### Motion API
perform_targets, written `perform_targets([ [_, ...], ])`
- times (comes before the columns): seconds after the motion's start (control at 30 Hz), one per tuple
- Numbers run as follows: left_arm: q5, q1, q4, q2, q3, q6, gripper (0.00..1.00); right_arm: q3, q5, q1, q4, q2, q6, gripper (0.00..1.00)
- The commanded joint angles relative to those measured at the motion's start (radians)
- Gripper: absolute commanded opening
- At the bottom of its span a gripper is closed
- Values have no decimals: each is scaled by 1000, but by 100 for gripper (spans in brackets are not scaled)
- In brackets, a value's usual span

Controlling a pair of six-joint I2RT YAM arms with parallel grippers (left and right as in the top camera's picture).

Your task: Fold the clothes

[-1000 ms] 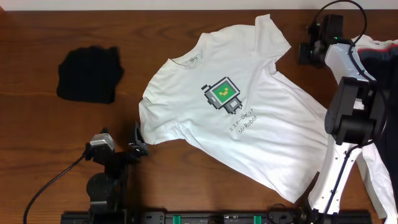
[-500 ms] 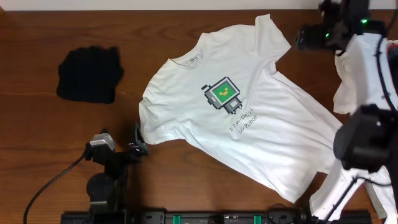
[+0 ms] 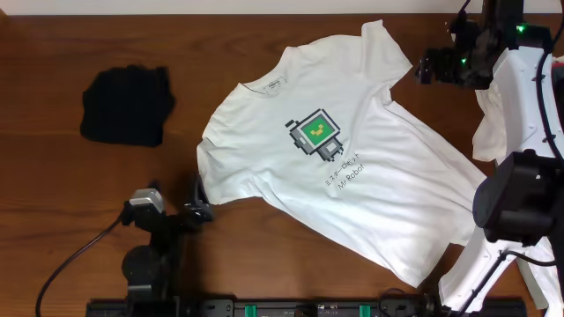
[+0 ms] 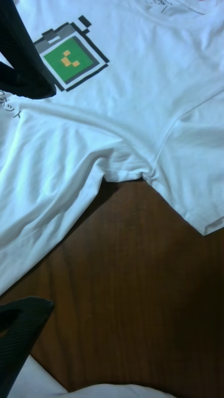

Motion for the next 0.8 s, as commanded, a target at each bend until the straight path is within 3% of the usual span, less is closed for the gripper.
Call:
perform_targets([
  [0.0,160,-2,-85,11,85,-37,98,-3,-13,5,0,1,-2,99],
  [0.17,147,-1,-378,179,351,65,98,-3,-13,5,0,1,-2,99],
  [0.37,148,-1,-688,628,731,205,98,-3,-13,5,0,1,-2,99],
  [0.5,152,0,-792,902,926,215,98,-3,-13,5,0,1,-2,99],
  [0.57,151,0,-812,1014,991,307,98,-3,-13,5,0,1,-2,99],
  [0.63,146,0,-807,1107,1015,353,98,-3,-13,5,0,1,-2,99],
  [0.77,57,0,-827,1247,1015,330,99,-3,-13,5,0,1,-2,99],
])
